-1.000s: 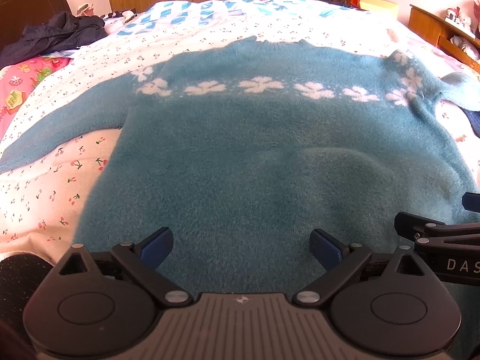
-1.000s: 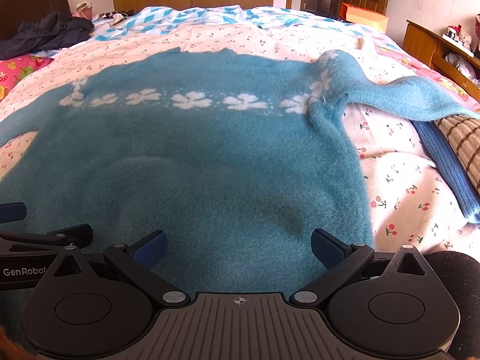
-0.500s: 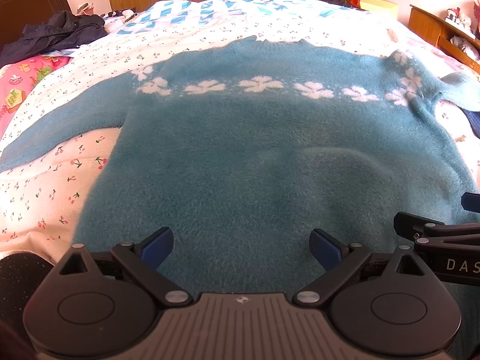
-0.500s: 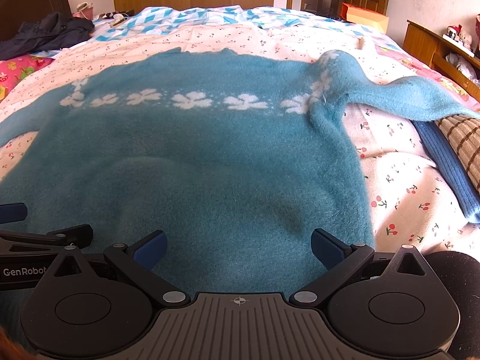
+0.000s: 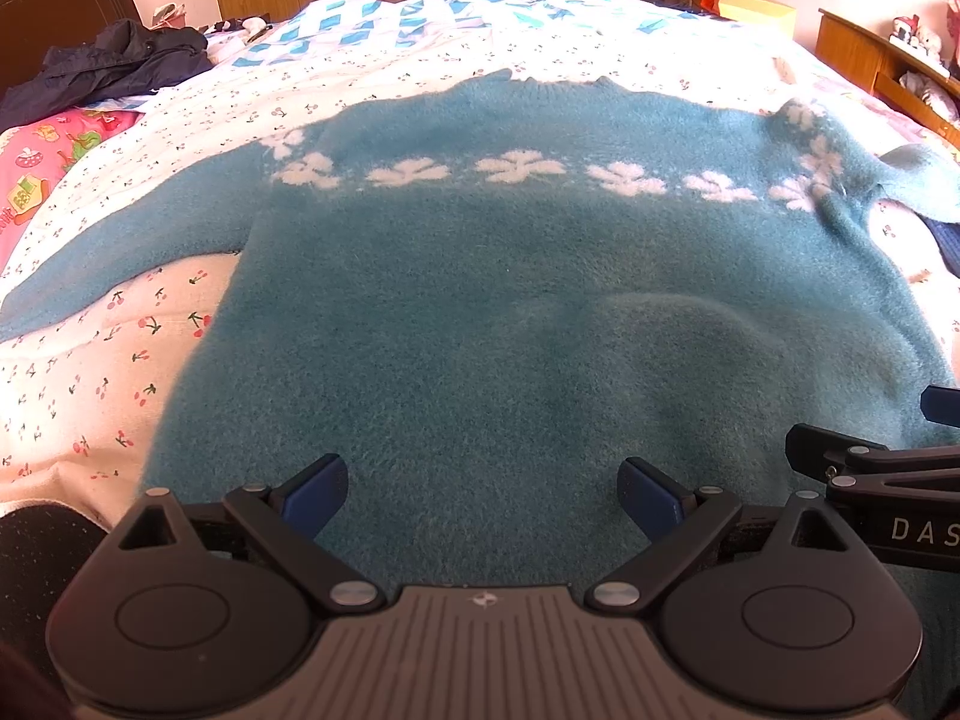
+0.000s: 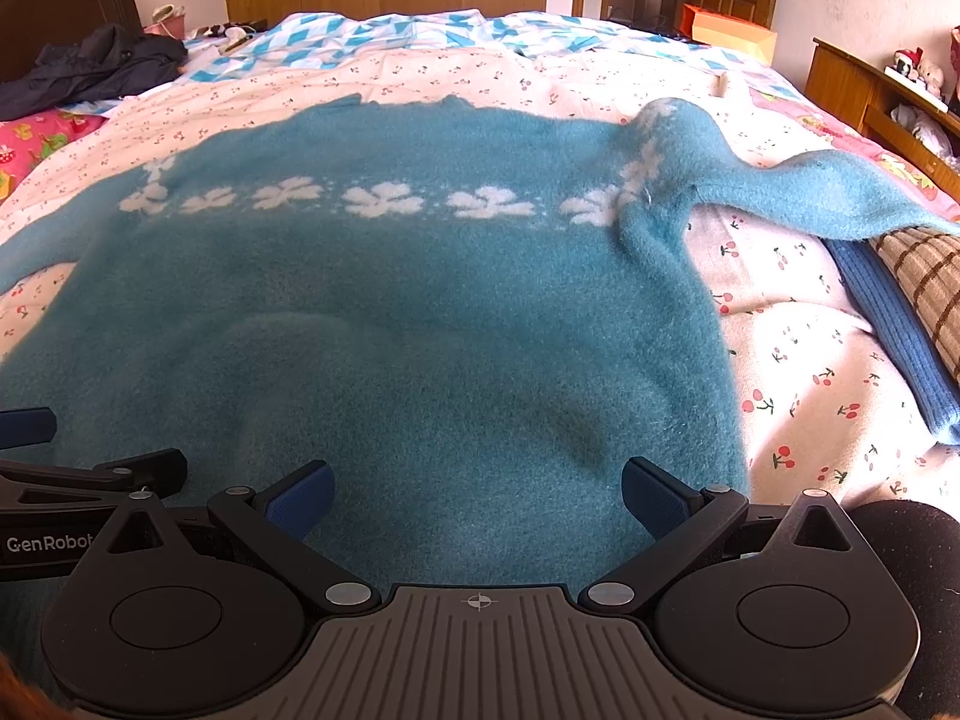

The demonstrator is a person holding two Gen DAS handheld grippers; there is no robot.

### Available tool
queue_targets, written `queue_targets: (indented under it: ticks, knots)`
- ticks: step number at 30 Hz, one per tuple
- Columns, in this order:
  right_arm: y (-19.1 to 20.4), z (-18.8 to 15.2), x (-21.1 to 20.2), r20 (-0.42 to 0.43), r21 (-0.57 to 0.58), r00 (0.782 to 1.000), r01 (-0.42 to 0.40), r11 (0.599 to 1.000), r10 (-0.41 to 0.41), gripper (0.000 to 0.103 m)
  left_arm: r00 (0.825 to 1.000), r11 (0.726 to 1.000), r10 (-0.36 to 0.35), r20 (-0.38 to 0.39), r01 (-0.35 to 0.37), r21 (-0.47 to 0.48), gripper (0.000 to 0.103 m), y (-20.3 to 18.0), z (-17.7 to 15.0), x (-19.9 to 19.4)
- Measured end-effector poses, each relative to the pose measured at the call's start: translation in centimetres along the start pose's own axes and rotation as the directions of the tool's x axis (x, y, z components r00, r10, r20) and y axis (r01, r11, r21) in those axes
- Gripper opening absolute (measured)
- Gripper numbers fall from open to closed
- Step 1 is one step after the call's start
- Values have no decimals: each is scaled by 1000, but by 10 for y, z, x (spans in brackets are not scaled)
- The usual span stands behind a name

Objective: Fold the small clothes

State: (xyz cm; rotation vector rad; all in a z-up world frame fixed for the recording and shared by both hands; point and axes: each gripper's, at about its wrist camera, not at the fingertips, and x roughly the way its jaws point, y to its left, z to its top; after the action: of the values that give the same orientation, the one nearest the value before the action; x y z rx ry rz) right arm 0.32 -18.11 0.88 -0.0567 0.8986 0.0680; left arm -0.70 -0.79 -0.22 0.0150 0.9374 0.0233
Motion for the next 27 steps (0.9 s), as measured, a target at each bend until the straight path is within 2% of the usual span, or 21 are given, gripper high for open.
queue_targets:
  ticks: [27]
  knots:
    - [-2, -1, 0, -5, 24, 1000, -17, 1000, 17, 101, 1000, 1000, -15, 2, 15, -7, 99, 3, 1, 0]
